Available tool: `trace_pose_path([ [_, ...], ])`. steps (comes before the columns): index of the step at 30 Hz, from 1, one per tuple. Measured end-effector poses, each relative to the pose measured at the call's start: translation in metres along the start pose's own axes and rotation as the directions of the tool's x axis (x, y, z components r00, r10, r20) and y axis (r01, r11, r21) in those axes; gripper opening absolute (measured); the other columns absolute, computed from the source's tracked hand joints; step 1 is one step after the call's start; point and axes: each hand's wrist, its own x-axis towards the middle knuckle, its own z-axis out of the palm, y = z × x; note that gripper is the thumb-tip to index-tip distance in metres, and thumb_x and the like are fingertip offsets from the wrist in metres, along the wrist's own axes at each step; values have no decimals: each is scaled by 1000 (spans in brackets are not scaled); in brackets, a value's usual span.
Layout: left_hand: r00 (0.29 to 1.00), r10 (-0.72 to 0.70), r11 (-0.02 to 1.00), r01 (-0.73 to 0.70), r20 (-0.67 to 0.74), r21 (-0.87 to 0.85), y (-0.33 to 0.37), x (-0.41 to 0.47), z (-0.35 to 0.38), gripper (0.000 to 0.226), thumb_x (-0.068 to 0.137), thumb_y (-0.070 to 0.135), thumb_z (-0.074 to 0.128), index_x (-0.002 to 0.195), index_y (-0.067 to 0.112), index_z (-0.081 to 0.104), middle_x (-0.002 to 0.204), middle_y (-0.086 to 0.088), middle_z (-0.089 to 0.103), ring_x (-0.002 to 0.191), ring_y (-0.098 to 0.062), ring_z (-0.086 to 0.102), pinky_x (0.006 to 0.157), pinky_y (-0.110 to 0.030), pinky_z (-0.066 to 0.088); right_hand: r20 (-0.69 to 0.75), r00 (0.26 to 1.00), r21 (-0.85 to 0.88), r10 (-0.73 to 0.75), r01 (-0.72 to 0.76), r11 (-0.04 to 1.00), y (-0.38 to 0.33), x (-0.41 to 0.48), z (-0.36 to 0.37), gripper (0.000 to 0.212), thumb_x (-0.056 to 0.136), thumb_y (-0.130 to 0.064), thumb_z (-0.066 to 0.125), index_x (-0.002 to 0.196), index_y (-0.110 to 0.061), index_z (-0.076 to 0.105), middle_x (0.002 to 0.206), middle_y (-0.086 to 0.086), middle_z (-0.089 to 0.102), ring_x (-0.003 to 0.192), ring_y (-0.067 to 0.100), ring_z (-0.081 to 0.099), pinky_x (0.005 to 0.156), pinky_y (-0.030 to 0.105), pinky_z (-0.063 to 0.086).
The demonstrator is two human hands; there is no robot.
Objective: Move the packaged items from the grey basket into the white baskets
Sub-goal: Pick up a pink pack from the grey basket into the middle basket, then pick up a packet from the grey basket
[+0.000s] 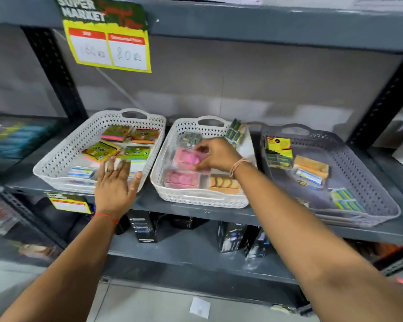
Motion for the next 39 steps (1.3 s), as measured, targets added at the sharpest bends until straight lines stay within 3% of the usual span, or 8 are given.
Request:
trace_pose_path([
  [8, 1000, 2, 1000, -2, 5, 5, -1, 1, 6, 89, 89, 62, 2, 123, 0, 55, 126, -20, 58, 133, -39, 31, 112, -45, 11, 138, 990, -62, 36, -28, 998, 0, 14, 45, 65, 65, -21, 83, 122, -4, 60, 127, 11, 63, 114, 23, 60, 97, 26, 44],
  [14, 1000, 7, 1000, -7, -8, 9, -1, 0, 6, 85, 91, 60, 6, 120, -2, 56, 123, -21, 60, 131, -41, 34, 110, -44, 11, 149, 987, -89, 61, -48, 995, 3, 21, 53, 69, 63, -25, 84, 124, -5, 58, 130, 11, 61, 116, 24, 58, 101, 33, 46],
  [17, 1000, -8, 999, 7, -29, -32, 3, -1, 5, 88, 89, 62, 4, 124, -3, 52, 128, -23, 55, 133, -42, 31, 111, -45, 10, 176, 984, -49, 31, -23, 999, 4, 17, 51, 84, 67, -30, 81, 138, -8, 43, 145, 10, 45, 132, 23, 44, 110, 29, 33],
  [21, 990, 131, 978, -137, -54, -156, 49, 6, -1, 84, 91, 61, 10, 127, -4, 49, 132, -25, 50, 133, -41, 30, 111, -40, 9, -44, 998, -44, -41, 39, 998, 24, 5, 29, 84, 82, -31, 68, 147, -10, 20, 158, 9, 14, 147, 23, 11, 119, 29, 11],
  [25, 959, 279, 937, -281, -43, -205, 103, 3, 2, 78, 92, 58, 14, 128, -2, 49, 132, -23, 51, 131, -35, 33, 112, -33, 8, -213, 976, -135, -36, 7, 991, 83, -16, -15, 55, 90, -13, 50, 142, -5, 33, 155, 19, 20, 145, 35, 12, 119, 32, 9],
  [31, 959, 283, 948, -276, 23, -161, 108, -8, 16, 79, 91, 60, 14, 124, 1, 54, 128, -23, 55, 128, -34, 39, 112, -28, 8, -234, 938, -263, 257, -315, 912, 188, -59, -84, 51, 90, 7, 39, 139, -6, 40, 154, 18, 25, 144, 28, 22, 117, 27, 17],
  [35, 969, 246, 961, -243, 4, -134, 102, -5, 23, 81, 90, 60, 11, 126, 1, 53, 130, -22, 54, 130, -31, 35, 112, -23, -1, -181, 857, -308, 482, -515, 800, 244, -77, -107, 50, 91, -2, 44, 140, -11, 40, 152, 12, 33, 138, 25, 37, 112, 27, 26],
  [39, 968, 246, 960, -250, -48, -123, 103, -4, 27, 79, 91, 59, 10, 128, 1, 50, 130, -23, 52, 130, -33, 35, 112, -37, 13, -70, 803, -317, 592, -580, 750, 264, -78, -104, 44, 95, -13, 43, 139, -9, 41, 147, 12, 41, 130, 30, 45, 98, 29, 38],
])
